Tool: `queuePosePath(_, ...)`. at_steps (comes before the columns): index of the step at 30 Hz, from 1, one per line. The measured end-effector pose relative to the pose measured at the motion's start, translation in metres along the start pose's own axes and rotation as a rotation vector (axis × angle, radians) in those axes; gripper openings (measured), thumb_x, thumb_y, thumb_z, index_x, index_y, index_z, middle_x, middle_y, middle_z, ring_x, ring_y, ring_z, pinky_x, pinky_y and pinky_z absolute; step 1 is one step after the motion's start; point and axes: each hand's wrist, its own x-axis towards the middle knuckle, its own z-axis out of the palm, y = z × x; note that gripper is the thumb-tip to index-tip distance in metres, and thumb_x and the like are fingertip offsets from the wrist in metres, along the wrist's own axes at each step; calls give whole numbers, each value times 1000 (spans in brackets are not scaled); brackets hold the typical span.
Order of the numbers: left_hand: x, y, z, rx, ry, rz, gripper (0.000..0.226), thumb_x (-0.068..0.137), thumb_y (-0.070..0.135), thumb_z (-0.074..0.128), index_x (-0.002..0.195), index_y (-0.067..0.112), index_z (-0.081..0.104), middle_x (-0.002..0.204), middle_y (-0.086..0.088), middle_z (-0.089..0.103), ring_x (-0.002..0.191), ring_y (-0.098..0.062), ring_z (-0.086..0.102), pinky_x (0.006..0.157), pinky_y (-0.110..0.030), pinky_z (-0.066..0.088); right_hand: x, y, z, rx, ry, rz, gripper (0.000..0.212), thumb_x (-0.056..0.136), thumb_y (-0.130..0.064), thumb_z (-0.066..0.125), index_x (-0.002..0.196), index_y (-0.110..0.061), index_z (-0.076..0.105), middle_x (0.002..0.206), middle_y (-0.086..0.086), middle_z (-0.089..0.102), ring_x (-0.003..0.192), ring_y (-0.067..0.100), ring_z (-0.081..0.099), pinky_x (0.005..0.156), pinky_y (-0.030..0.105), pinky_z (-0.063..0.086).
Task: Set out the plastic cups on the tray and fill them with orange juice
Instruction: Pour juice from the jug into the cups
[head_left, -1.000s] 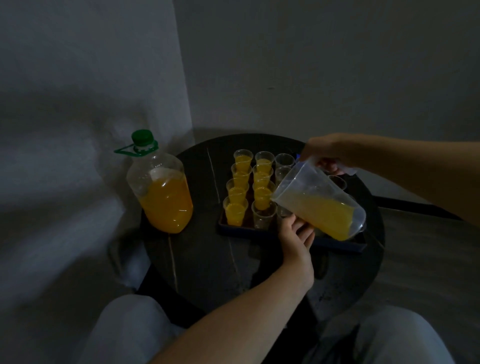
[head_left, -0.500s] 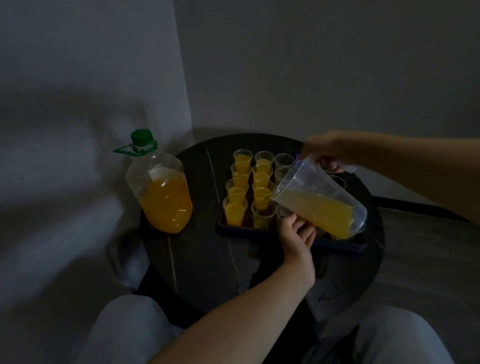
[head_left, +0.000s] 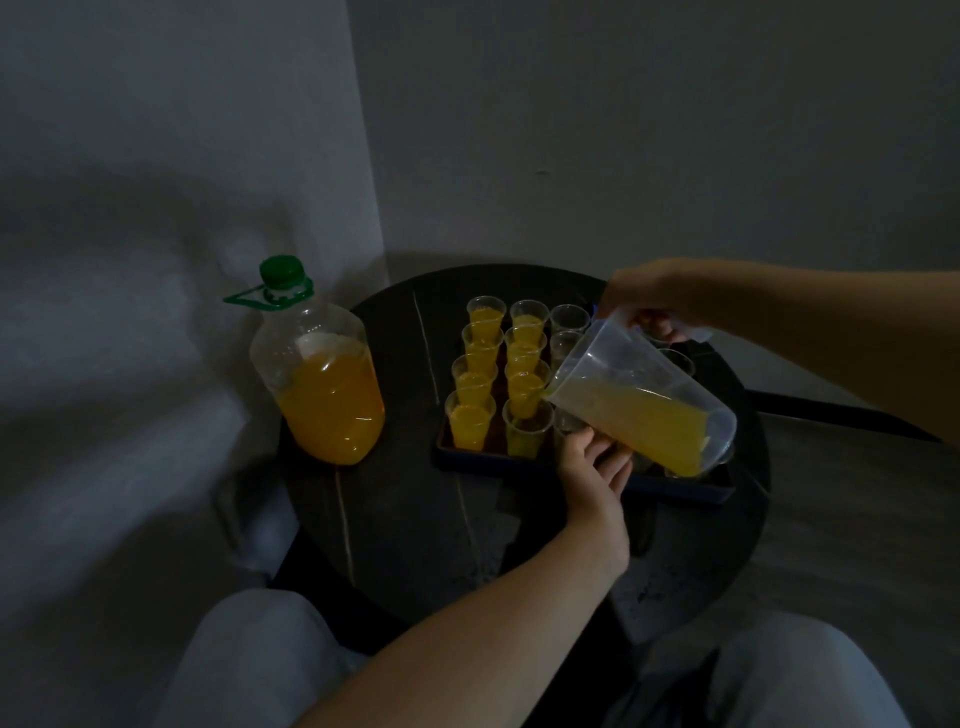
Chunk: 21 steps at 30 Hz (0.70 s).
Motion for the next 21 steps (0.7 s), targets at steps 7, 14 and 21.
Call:
queuePosePath(7,2,1,1,-10,7,-2,35,106,35,39,120,16,64,117,-4,69,112,-19,67,114,-40,43,0,-2,1,-62,21,-39,21,98,-21,55,82,-8,56,69,9,47,57,15,39,59,26,32)
queuePosePath(14,6,-2,1,-33,8,12,35,105,33,39,123,15,64,119,-4,70,112,-20,67,112,-41,44,-4,-5,2,-65,17,-41,16,96,-21,57,89,-6,59,85,15,55,69,20,47,81,33,40)
queuePosePath(21,7,-3,2,-34,-1,11,35,106,33,38,124,15,63,123,-6,68,113,-21,67,111,-40,45,-3,-7,2,-83,11,-34,13,96,-19,58,91,-7,60,82,13,53,68,20,47,71,29,39)
